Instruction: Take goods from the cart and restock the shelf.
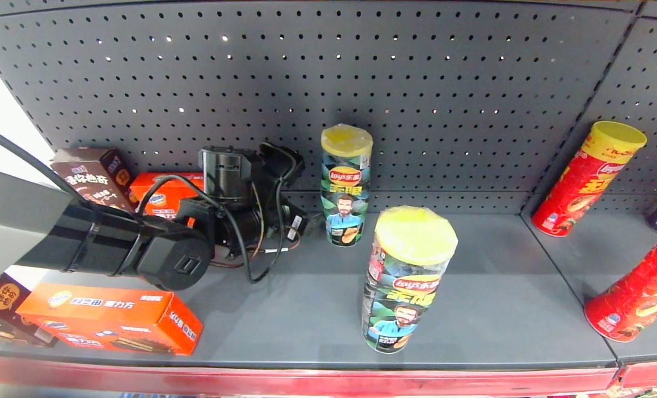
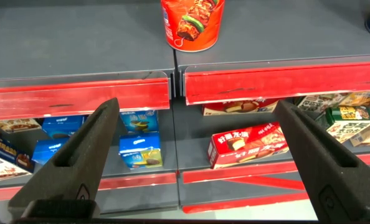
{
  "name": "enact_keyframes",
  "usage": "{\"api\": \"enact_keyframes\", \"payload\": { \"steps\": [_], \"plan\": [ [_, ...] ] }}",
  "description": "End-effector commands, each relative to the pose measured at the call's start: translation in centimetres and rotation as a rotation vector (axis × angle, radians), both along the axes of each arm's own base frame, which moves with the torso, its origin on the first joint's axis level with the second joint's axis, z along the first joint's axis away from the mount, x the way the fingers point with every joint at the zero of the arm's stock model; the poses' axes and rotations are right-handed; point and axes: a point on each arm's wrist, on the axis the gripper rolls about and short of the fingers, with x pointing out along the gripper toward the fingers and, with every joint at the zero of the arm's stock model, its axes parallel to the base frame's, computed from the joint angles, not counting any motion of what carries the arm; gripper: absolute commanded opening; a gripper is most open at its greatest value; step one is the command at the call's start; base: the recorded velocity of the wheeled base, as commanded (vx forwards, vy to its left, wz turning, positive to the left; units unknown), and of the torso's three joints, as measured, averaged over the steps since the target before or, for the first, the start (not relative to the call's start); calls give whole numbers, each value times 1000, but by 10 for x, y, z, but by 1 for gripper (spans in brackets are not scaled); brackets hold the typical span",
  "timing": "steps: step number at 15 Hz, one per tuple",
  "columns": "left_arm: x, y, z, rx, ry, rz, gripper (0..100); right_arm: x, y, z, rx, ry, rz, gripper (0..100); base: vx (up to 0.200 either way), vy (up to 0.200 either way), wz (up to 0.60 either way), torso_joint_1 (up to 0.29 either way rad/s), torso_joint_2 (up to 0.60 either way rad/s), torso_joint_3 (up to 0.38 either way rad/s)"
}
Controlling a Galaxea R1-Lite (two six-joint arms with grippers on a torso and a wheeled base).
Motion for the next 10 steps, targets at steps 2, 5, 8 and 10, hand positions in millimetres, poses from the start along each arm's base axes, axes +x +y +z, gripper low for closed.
{"api": "enact_keyframes", "payload": {
  "steps": [2,5,8,10],
  "plan": [
    [2,-5,-3,0,4,-10,100,0,0,0,0,1,-1,100,0,0,0,0,0,0],
    [5,-14,0,-5,-13,-23,100,0,0,0,0,1,-1,100,0,0,0,0,0,0],
    [5,-19,0,-7,-18,-32,100,0,0,0,0,1,-1,100,0,0,0,0,0,0],
    [4,-21,0,-7,-18,-38,100,0,0,0,0,1,-1,100,0,0,0,0,0,0]
  ]
}}
